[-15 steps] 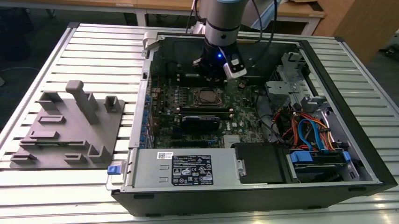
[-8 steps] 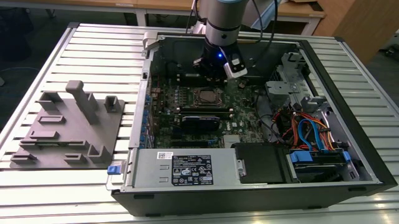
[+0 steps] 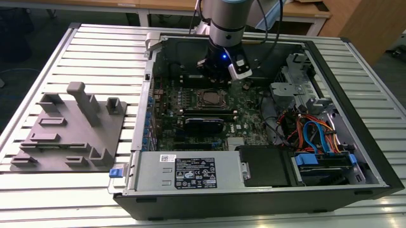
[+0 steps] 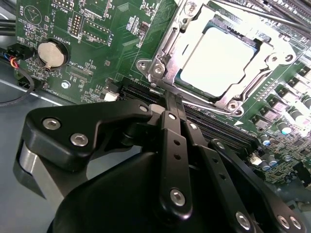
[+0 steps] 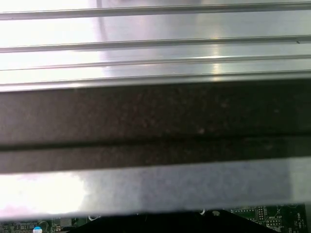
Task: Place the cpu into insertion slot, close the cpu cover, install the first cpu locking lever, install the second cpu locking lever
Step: 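Install the first cpu locking lever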
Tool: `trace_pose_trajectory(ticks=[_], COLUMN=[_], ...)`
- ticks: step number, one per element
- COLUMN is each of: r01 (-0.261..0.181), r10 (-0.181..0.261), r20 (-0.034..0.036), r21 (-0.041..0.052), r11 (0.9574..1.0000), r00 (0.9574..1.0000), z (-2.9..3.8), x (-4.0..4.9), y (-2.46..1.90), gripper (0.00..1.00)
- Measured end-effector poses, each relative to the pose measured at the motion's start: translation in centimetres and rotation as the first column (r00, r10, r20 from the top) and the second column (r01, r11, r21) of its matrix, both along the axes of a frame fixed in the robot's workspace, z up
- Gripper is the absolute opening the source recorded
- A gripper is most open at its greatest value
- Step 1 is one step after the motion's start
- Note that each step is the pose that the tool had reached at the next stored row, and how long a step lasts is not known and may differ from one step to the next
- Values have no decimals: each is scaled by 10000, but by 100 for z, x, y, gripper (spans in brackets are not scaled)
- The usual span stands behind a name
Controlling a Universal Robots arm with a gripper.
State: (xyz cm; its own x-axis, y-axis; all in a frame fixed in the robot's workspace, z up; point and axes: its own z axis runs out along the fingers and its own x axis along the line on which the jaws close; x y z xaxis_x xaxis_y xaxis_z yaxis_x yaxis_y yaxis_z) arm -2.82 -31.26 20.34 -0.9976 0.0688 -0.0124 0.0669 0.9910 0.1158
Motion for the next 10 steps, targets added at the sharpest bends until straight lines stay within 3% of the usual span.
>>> trace_pose_trajectory(ticks=[10], r01=[-2], r10=[2], r20=[0], r21=[-9], r11=[10000], r00=[10000], z=[-1], x=[3], y=[0], gripper=[10])
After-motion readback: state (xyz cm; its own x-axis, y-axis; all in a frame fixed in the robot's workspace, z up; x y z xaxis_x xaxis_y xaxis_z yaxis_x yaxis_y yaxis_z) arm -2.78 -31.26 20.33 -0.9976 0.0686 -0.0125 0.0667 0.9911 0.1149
